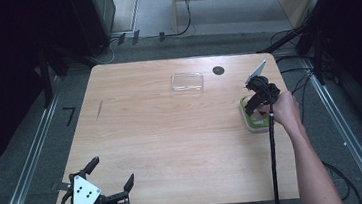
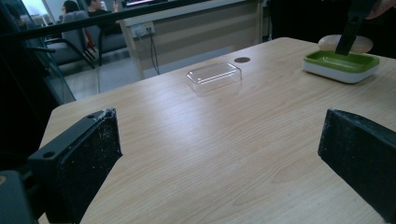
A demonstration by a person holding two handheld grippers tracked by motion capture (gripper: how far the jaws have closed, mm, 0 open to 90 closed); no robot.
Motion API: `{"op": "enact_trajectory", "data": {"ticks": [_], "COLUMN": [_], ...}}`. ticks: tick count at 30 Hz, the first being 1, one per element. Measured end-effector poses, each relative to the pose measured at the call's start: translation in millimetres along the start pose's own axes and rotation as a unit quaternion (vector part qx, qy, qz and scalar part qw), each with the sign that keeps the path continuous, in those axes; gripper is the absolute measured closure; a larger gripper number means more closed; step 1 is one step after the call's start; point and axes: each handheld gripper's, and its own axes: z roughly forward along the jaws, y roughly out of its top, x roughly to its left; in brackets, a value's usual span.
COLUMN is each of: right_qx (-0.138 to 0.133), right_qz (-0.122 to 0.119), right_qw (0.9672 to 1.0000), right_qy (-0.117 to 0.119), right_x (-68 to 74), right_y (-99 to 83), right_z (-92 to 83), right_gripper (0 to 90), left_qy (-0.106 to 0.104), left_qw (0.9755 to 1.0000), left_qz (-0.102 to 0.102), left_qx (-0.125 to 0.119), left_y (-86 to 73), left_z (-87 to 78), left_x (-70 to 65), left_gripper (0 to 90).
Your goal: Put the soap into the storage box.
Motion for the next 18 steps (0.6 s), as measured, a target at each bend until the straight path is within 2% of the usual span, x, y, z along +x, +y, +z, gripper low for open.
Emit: {"op": "enact_trajectory", "data": {"ticks": [6, 18], "right_qx": [-0.004, -0.006], "right_qz": [0.007, 0.028], "right_qw": [0.9999, 0.9996], "right_qy": [-0.009, -0.006], "right_x": [-1.5, -6.5], "right_y": [0.6, 0.9], "right_z": [0.9, 6.9], "right_gripper": [33.7, 33.7], "left_qy": [0.000, 0.000], "left_qw": [1.0000, 1.0000], "left_qz": [0.000, 0.001], "left_qx": [0.000, 0.000], "left_y": [0.0, 0.0], "left_z": [0.0, 0.1], "left_x": [-0.1, -0.1], "left_gripper": [0.0, 0.0]}}
